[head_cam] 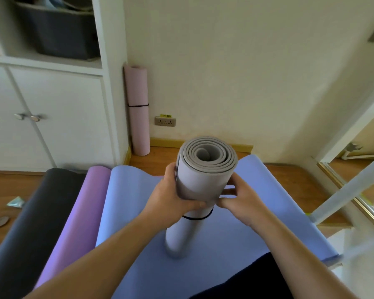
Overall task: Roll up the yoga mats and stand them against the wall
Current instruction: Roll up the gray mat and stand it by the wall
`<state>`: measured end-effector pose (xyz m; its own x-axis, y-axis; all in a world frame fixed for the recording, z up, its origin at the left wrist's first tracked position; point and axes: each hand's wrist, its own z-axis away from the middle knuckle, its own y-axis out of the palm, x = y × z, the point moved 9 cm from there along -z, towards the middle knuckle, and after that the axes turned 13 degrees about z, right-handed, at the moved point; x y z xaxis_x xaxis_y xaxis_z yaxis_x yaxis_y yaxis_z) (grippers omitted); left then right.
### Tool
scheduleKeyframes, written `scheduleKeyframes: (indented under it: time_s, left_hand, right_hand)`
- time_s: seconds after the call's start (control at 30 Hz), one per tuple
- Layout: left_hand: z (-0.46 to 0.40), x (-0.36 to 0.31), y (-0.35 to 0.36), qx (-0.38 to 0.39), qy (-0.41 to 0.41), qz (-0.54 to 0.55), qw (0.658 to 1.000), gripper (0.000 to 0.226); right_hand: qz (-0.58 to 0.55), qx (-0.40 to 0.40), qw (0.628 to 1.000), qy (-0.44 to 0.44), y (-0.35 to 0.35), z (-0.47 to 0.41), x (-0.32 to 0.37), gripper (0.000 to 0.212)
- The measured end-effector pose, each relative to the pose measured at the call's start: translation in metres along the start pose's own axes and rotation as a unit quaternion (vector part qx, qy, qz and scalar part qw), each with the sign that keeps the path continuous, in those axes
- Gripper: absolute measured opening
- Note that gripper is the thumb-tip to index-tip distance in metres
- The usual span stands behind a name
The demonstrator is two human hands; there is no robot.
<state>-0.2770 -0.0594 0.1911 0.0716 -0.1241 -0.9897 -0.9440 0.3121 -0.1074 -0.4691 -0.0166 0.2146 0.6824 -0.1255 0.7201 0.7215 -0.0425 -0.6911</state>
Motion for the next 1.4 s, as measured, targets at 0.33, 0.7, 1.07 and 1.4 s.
scheduleKeyframes:
  time_s: [0.33, 0.7, 1.07, 1.4]
  left_hand:
    - [-0.090, -0.052, -0.057, -0.046, 0.050, -0.003, 0.998, 0.101]
    - [-0.283, -0.042, -0.150, -0.051, 0.052, 0.003, 0.997, 0.100]
    - [-0.473, 0.062, -0.209, -0.094, -0.007, 0.059, 0.994, 0.111]
    - [-0.551, 0.108, -0.224, -0.098, -0.027, 0.147, 0.984, 0.107]
  right_hand:
    - [0.071, -0.148, 0.973, -0.162, -0.057, -0.075, 0.137, 0.115]
    - [0.104, -0.208, 0.950, -0.210, -0.022, -0.291, 0.180, 0.066]
    - [0.127, -0.181, 0.951, -0.215, 0.041, -0.520, 0.161, 0.066]
    - [0.107, -0.171, 0.961, -0.191, 0.069, -0.618, 0.153, 0.066]
